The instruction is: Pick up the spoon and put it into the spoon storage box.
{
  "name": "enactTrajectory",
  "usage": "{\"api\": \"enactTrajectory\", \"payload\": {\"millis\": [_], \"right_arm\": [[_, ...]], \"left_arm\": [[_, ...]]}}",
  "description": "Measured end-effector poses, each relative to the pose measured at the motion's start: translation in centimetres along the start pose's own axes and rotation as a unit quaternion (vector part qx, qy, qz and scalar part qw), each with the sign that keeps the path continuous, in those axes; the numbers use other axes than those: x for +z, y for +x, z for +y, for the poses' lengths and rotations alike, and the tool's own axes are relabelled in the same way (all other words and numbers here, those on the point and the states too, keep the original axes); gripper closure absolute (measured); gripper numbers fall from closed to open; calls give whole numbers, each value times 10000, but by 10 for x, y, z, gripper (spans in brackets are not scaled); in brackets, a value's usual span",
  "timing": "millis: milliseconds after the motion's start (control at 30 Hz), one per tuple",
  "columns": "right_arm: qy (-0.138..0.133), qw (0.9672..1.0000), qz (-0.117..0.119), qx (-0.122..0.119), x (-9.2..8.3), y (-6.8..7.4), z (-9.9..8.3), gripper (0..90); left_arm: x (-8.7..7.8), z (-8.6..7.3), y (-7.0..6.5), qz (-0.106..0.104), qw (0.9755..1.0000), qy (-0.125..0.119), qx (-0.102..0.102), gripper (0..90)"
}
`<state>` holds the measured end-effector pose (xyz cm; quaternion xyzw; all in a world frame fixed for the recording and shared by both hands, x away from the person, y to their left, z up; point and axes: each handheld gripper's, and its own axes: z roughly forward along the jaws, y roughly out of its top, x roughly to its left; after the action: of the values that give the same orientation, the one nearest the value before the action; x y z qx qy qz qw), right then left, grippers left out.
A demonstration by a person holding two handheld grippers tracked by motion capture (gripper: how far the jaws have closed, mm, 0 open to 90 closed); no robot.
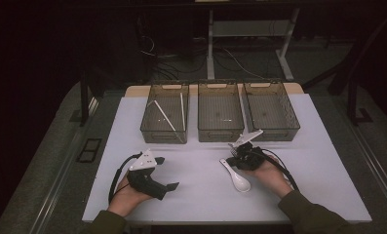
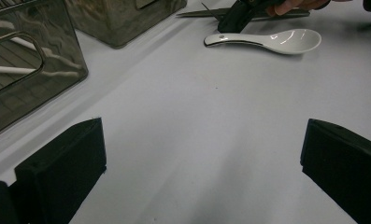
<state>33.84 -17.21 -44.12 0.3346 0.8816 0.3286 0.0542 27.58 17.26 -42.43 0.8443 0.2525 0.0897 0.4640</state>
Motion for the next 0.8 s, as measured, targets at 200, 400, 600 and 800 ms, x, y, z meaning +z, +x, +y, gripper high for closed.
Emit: {"api": "enactTrajectory", "payload": {"millis": [200, 400, 600, 800], "right_arm": [[-18, 9999, 82, -74, 3, 4, 5, 896], [-55, 9995, 209, -241, 7, 14, 12, 896], [-7, 9986, 345, -397, 11, 26, 17, 896], [2, 9973, 493, -539, 11, 37, 22, 897]], "left_arm": [[0, 0, 0, -2, 10000, -2, 1, 0], [0, 1, 0, -7, 10000, 8, 13, 0], [0, 1, -1, -10, 10000, -7, 5, 0], [0, 1, -1, -11, 10000, -4, 9, 0]]}}
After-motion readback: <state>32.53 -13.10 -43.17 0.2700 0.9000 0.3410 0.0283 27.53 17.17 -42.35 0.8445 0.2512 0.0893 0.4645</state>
